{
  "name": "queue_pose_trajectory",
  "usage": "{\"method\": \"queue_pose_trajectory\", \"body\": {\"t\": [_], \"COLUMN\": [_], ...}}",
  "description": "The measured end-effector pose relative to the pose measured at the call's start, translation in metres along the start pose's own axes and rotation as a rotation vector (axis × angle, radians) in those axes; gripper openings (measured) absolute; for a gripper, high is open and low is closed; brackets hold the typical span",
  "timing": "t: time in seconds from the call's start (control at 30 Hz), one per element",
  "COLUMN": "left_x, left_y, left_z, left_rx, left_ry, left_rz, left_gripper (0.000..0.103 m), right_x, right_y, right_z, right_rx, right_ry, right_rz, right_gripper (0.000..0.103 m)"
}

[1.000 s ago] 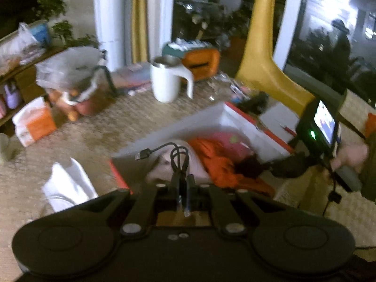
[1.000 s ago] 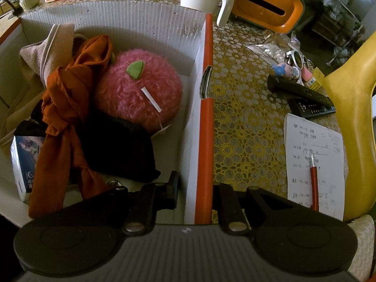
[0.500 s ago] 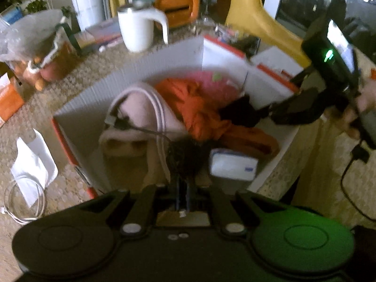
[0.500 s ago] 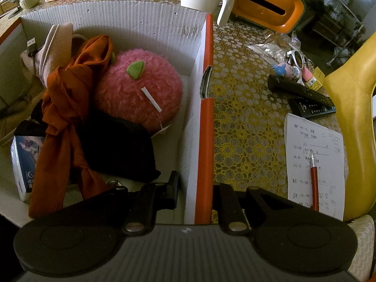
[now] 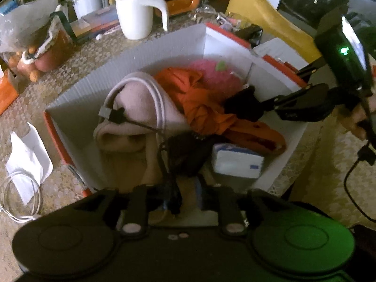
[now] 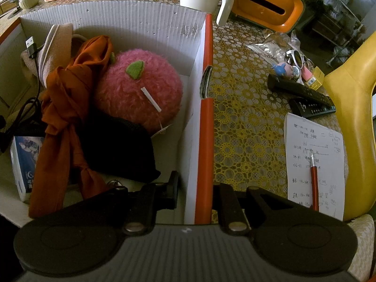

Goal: Organize objects
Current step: 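Carry the black cable into the shoebox and release it, then move the left gripper to the white cable and grasp it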

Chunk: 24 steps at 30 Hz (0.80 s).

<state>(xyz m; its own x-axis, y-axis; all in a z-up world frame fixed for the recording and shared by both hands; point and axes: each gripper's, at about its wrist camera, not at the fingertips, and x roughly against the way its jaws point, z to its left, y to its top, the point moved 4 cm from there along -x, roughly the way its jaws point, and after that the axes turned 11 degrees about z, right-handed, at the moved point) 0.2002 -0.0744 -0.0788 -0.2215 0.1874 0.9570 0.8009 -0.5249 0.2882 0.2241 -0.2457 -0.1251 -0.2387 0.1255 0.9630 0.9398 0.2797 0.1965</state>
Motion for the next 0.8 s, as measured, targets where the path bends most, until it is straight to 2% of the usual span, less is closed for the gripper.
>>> {"method": "queue_pose_trajectory", "body": {"t": [0.17, 0.27, 0.3, 0.5, 0.67, 0.8], "left_x": [0.021, 0.039, 0.044, 0.072, 0.091, 0.097], "left_y": [-0.005, -0.009, -0.011, -0.022, -0.031, -0.037], "left_z": [0.005, 0.015, 0.019, 0.065, 0.117, 0.149], "left_rx": [0.019, 0.050, 0.062, 0.175, 0.318, 0.398], "left_ry": [-0.011, -0.003, 0.006, 0.100, 0.171, 0.216], "left_rz": [-0.058, -0.106, -0.122, -0.193, -0.231, -0.250], "left_gripper": [0.030, 0.040, 0.046, 0.061, 0.064, 0.077], "right_x": [-0.001, -0.001, -0.001, 0.001, 0.000, -0.001], "right_y": [0.000, 0.000, -0.001, 0.001, 0.002, 0.003], "right_z": [-0.001, -0.002, -0.002, 0.001, -0.001, -0.001], "right_rx": [0.001, 0.000, 0.000, 0.001, 0.001, 0.001], "right_ry": [0.000, 0.001, 0.001, 0.000, 0.000, -0.001], "right_rz": [0.000, 0.001, 0.001, 0.003, 0.003, 0.005], "right_gripper": [0.015, 0.015, 0.015, 0.015, 0.015, 0.015]}}
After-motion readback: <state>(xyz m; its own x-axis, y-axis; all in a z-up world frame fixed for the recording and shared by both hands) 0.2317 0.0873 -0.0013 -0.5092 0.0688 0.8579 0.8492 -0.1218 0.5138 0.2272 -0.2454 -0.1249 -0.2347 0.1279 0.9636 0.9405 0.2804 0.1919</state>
